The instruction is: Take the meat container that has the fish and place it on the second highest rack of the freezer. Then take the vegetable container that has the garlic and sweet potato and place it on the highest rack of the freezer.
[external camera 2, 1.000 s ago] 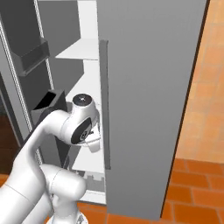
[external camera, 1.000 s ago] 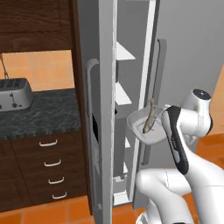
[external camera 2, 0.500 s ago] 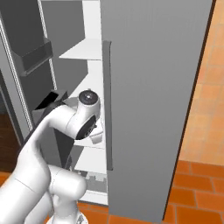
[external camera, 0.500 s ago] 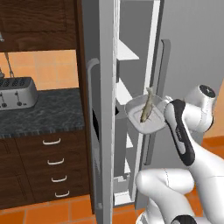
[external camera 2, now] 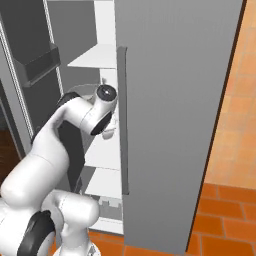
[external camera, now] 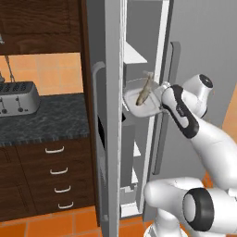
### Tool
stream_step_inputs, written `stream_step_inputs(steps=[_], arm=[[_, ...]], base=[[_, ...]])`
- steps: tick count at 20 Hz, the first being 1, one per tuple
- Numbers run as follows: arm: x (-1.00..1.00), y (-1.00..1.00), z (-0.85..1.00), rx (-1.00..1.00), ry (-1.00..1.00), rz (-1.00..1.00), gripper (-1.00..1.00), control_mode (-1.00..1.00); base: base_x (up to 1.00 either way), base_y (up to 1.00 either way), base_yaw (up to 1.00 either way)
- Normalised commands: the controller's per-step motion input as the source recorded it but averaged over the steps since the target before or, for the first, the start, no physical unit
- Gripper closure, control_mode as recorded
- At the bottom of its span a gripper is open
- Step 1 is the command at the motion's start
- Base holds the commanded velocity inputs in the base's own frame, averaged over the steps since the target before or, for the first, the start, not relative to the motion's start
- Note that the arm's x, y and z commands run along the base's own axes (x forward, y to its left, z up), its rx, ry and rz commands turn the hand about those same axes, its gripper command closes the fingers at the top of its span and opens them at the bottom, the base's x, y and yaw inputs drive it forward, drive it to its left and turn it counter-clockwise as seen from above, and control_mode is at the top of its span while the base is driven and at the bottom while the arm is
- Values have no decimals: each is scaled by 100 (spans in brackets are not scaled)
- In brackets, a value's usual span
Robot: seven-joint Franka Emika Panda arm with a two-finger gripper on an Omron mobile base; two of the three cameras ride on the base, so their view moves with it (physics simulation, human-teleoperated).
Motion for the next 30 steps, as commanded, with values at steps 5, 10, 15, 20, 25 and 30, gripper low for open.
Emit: stream_step_inputs(steps=[5, 10, 15, 20, 25, 30], arm=[[99, 45, 2, 0, 17, -29, 100, -100], [85, 29, 17, 0, 17, -29, 100, -100], [1, 1, 57, 4, 1, -4, 100, -100], [37, 43, 8, 13, 0, -1, 100, -100], [72, 37, -46, 7, 4, -6, 100, -100], [58, 5, -38, 2, 0, -5, 100, -100]], base=[[0, 0, 0], [0, 0, 0], [0, 0, 0], [0, 0, 0], [0, 0, 0], [0, 0, 0]])
